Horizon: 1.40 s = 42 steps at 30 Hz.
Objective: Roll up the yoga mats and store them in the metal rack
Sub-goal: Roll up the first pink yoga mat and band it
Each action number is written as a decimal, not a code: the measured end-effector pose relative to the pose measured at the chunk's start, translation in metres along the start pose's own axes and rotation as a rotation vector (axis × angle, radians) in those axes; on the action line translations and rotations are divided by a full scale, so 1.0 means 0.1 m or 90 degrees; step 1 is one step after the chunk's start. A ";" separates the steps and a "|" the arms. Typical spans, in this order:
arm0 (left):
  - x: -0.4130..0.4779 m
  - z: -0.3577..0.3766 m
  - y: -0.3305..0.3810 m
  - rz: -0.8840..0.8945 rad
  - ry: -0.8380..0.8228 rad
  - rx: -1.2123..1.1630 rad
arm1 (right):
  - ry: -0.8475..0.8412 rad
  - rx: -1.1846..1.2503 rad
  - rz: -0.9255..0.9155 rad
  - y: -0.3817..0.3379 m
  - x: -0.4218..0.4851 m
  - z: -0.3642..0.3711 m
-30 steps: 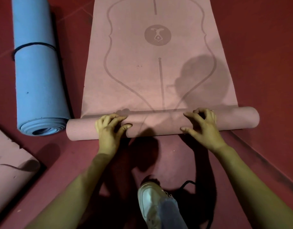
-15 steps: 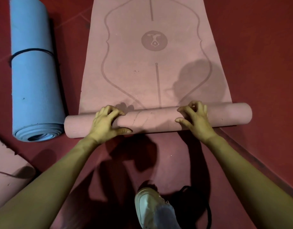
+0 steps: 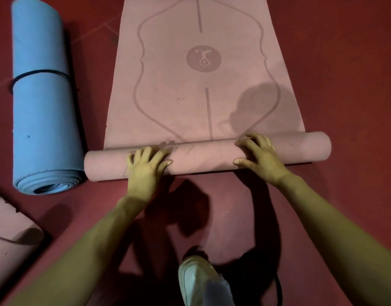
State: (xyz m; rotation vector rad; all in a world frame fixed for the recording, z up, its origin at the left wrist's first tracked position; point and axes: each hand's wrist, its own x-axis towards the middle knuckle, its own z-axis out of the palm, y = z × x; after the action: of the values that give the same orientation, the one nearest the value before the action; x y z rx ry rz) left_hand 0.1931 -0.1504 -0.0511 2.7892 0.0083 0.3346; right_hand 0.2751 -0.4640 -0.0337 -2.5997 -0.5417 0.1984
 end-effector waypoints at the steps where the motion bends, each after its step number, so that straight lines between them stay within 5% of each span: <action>1: -0.01 0.04 0.02 0.019 0.042 0.003 | 0.012 -0.019 0.015 -0.02 -0.02 0.01; 6: 0.09 0.02 -0.09 0.075 0.027 -0.058 | 0.073 -0.144 0.056 -0.13 -0.03 0.11; 14: 0.39 -0.14 -0.35 0.162 -0.181 -0.068 | -0.006 0.003 0.017 0.07 0.14 -0.13; 18: 0.48 -0.17 -0.34 0.110 -0.186 -0.019 | 0.051 -0.066 0.042 0.03 0.18 -0.07; 21: 0.45 -0.13 -0.26 0.131 -0.083 0.079 | 0.072 -0.114 0.043 -0.02 0.21 0.00; 28: 0.36 -0.07 -0.23 0.108 -0.038 0.031 | -0.068 -0.019 0.042 0.04 0.25 -0.10; 42: 0.74 -0.14 -0.35 0.038 -0.245 -0.038 | -0.121 -0.168 0.049 -0.10 0.49 -0.17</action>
State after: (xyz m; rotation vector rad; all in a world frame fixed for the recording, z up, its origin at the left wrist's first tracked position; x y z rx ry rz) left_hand 0.2627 -0.1092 -0.0323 2.7504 -0.1722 -0.1886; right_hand 0.3209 -0.4430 -0.0158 -2.8788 -0.5670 0.4296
